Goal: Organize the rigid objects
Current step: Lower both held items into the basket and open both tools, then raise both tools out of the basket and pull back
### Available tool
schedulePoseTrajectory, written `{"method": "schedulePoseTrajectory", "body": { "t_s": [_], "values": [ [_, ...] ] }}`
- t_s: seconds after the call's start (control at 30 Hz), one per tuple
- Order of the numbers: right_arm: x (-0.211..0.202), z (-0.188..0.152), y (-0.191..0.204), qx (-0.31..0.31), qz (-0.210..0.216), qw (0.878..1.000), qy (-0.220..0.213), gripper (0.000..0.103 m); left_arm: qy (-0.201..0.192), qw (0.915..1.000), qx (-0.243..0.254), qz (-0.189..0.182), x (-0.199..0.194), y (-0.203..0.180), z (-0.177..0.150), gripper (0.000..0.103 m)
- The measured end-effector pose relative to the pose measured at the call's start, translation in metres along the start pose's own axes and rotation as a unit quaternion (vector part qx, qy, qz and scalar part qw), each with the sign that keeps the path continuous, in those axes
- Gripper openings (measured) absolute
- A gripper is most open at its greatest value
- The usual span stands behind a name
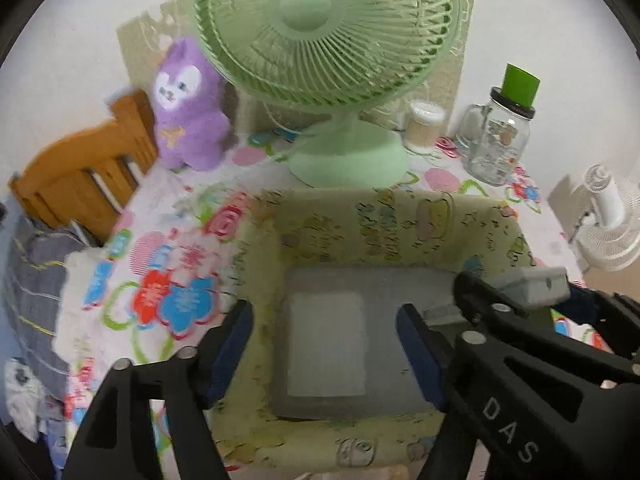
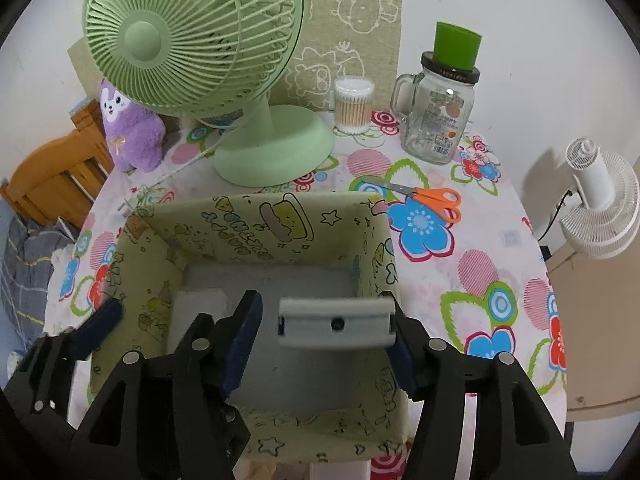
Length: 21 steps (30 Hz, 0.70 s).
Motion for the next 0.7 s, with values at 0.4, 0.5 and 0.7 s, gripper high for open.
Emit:
{"method": "schedulePoseTrajectory", "body": {
  "t_s": [0.4,0.5,0.7],
  "values": [
    [-0.047,-0.008,-0.011,0.010,-0.005,0.999,-0.036,0.086,-0.020,0.9998,0.002,0.002,-0.041,0.001,-0.007,0.089],
    [-0.056,-0.013,-0.014,0.016,-0.005,0.999,-0.037,0.088,-0.021,0.9997,0.008,0.004,-0.052,-0.002,-0.012,0.089],
    [-0.073,-0.025,-0.020,0.025,-0.001,0.999,-0.038,0.088,-0.025,0.9996,0.014,0.004,-0.069,-0.005,-0.021,0.090]
  ]
}}
Point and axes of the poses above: each gripper's, at about its wrist camera, not at the fingertips, and x roughly the way its jaws point, y to its left, z to its top, the point moved 10 cm from there along x, roughly the way its jaws point, and after that the axes turned 9 degrees about x, right-handed, at the moved point
